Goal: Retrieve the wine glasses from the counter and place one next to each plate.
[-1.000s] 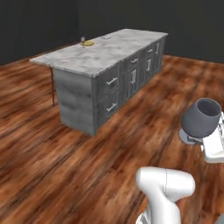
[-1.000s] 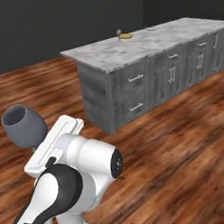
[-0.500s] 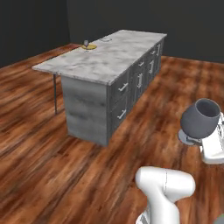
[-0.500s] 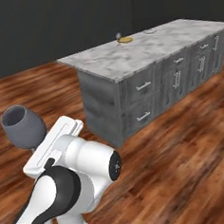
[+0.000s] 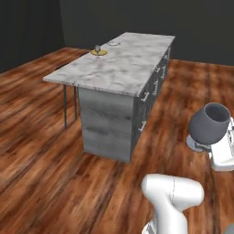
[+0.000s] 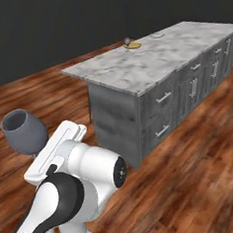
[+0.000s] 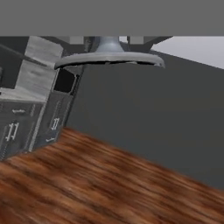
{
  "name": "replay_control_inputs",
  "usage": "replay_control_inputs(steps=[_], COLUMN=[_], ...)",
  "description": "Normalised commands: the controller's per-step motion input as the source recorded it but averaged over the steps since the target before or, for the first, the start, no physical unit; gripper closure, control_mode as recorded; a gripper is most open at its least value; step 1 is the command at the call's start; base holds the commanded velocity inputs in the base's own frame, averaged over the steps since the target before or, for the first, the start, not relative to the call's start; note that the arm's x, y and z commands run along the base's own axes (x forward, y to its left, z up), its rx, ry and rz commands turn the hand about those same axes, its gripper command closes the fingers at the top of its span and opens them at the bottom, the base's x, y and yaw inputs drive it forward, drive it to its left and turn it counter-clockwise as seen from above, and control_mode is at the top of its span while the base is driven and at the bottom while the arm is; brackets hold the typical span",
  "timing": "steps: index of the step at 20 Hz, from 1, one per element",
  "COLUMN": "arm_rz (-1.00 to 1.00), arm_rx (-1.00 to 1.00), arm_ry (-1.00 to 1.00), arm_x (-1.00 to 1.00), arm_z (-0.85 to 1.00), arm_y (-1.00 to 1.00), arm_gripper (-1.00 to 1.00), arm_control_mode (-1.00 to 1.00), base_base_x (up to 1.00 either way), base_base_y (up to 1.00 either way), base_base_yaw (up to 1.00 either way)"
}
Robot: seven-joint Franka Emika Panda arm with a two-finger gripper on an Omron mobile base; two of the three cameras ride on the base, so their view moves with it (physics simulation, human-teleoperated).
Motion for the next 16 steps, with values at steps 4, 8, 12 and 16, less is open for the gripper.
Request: replay_control_inputs(steps=[4, 8, 12, 16], arm_rz=[0.00, 0.00, 0.00, 0.00], arm_rx=[0.00, 0.00, 0.00, 0.00], arm_ry=[0.00, 0.00, 0.00, 0.00], arm_x=[0.00, 0.00, 0.00, 0.00], arm_z=[0.00, 0.00, 0.00, 0.00], arm_y=[0.00, 0.00, 0.00, 0.00], arm_gripper=[1.00, 1.00, 1.00, 1.00], arm_control_mode=[1.00, 1.00, 1.00, 1.00], base_base_x=[1.00, 1.00, 1.00, 1.00], base_base_y=[1.00, 1.00, 1.00, 1.00], base_base_yaw=[-0.23, -0.25, -0.25, -0.23])
